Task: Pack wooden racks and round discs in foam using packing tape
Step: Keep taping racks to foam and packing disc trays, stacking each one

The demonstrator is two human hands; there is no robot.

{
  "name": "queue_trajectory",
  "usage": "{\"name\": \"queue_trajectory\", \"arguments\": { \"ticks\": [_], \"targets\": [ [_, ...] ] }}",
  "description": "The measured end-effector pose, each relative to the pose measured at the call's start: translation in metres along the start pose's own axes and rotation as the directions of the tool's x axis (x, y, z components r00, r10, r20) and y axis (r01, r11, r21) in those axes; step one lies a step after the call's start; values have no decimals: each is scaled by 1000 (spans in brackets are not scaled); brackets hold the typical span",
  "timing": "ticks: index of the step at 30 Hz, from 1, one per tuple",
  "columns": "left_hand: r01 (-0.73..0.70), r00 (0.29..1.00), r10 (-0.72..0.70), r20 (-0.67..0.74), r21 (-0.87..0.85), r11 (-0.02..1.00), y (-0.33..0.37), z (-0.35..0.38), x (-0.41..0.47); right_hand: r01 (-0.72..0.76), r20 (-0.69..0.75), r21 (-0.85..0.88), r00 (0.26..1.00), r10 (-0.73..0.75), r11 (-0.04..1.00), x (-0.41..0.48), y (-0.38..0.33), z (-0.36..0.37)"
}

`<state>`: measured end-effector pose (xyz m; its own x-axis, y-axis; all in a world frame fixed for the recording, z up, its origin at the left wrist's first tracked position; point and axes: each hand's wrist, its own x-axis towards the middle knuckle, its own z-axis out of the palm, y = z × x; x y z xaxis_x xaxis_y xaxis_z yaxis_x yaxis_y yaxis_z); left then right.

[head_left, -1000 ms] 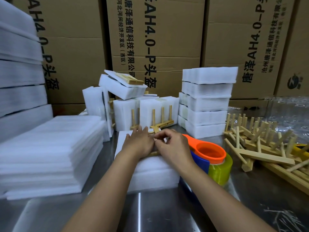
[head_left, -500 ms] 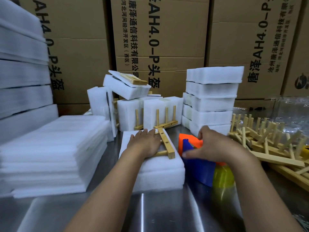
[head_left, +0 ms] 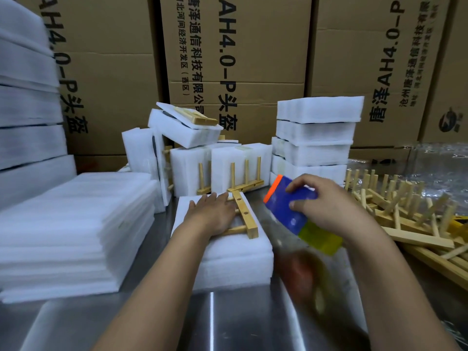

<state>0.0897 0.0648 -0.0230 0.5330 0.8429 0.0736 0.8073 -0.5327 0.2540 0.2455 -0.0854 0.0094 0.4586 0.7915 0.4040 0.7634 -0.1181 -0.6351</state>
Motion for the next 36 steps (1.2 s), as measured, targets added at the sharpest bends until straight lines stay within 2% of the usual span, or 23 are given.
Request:
{"name": "queue_trajectory", "arguments": {
  "ticks": [3,6,10,12,14,15,17,18,19,21,24,30,36],
  "targets": [
    [-8,1000,8,13,35,999,0,0,2,92,-191,349,981,-25,933,0,-8,0],
    [-8,1000,9,-6,40,999,0,0,3,211,-291,595,956,-37,775,-5,-19,-2],
    [10,995,-24,-93,-148,989,0,-2,0,231,-281,816,960,14,530,-12,-27,-3],
    [-2,972,-75,-221,-330,944,0,-12,0,245,-272,852,962,-8,462,-14,-30,-4],
    [-92,899,-184,-398,-581,809,-1,-26,-2,247,-260,860,965,-34,447,-15,-32,-5],
    [-157,877,-244,-415,-725,670,0,-32,-7,242,-251,860,967,-41,449,-16,-32,-5],
    [-220,923,-246,-297,-930,296,2,-42,-18,239,-245,852,968,-48,465,-15,-32,-4],
    [-195,957,-186,-223,-968,156,3,-46,-23,241,-247,847,968,-51,475,-14,-32,-4],
    [-153,980,-117,-159,-986,60,3,-48,-26,242,-246,843,968,-57,481,-14,-32,-3],
    [-86,996,-1,-86,-996,-29,5,-50,-30,250,-244,837,967,-76,487,-14,-32,-2],
    [-62,997,32,-64,-997,-47,8,-52,-32,256,-238,832,966,-99,492,-14,-32,-2],
    [-85,995,-62,-78,-990,-112,6,-51,-36,264,-238,830,964,-117,492,-14,-31,-1],
    [-57,990,-131,-53,-998,-31,1,-54,-36,253,-164,806,964,-208,535,-11,-20,-8]
  ]
}}
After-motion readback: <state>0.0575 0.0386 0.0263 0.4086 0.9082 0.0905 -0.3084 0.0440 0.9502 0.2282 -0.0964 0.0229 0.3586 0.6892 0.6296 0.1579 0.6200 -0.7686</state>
